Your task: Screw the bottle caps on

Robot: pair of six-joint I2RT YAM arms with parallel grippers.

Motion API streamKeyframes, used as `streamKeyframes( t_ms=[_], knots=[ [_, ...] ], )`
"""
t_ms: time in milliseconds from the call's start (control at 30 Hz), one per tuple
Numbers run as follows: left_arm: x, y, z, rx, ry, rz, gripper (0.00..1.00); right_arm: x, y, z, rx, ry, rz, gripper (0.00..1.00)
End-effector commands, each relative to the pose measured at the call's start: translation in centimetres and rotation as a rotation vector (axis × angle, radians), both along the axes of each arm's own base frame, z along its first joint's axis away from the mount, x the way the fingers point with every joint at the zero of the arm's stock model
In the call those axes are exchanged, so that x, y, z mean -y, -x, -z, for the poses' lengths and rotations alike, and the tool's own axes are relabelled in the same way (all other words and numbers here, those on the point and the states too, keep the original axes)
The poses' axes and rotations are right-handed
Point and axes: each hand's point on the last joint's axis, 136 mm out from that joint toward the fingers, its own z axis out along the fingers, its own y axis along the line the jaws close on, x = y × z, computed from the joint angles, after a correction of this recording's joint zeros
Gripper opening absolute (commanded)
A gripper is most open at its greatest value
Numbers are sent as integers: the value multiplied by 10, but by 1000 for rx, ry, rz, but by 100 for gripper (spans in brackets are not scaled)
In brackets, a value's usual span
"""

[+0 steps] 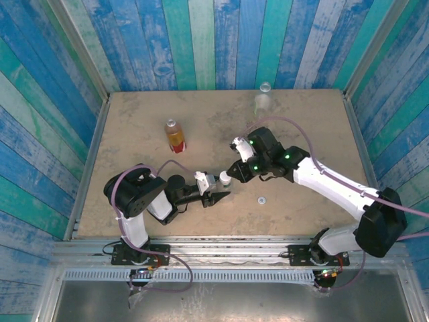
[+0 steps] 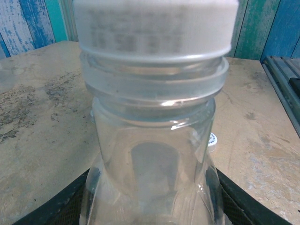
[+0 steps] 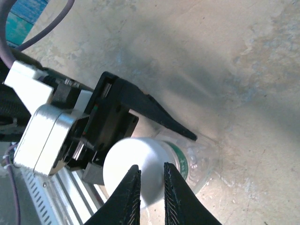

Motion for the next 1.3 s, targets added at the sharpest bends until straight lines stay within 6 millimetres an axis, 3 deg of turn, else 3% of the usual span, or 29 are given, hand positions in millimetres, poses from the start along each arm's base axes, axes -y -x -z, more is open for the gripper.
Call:
streamKeyframes(
  t_ms=[0, 100, 200, 267, 500, 700, 867, 1000, 1100, 1167, 1267],
  knots=[
    [0, -3, 14, -46, -30, -15, 53, 6, 38, 6, -113, -28, -68, 17],
    [-1, -4, 16, -43, -38, -23, 53, 12, 36, -13, -32, -70, -42, 18],
    [0, -4, 17, -35, -40, -15, 53, 18, 19, -28, 57, -90, 25, 19],
    [0, -3, 18, -39, -43, -11, 53, 19, 5, -33, 80, -110, 59, 26],
    [0, -3, 17, -34, -44, -8, 53, 2, -18, -21, -8, -106, 1, 28],
    [0, -2, 17, -36, -44, -5, 54, -2, -9, -3, -73, -118, -26, 24],
    [1, -2, 17, -35, -43, -4, 53, 3, 21, 11, -158, -161, -63, 16],
    [0, -2, 17, -35, -44, -4, 53, 6, 36, 9, -165, -186, -95, 13],
    [1, -2, 17, -36, -43, -2, 53, 10, 27, -2, -87, -175, -76, 13],
    [1, -2, 17, -37, -43, 0, 53, 12, 17, -10, -35, -168, -58, 19],
    [1, 0, 14, -38, -36, 10, 53, 14, 7, -20, 61, -157, -84, 35]
  ],
)
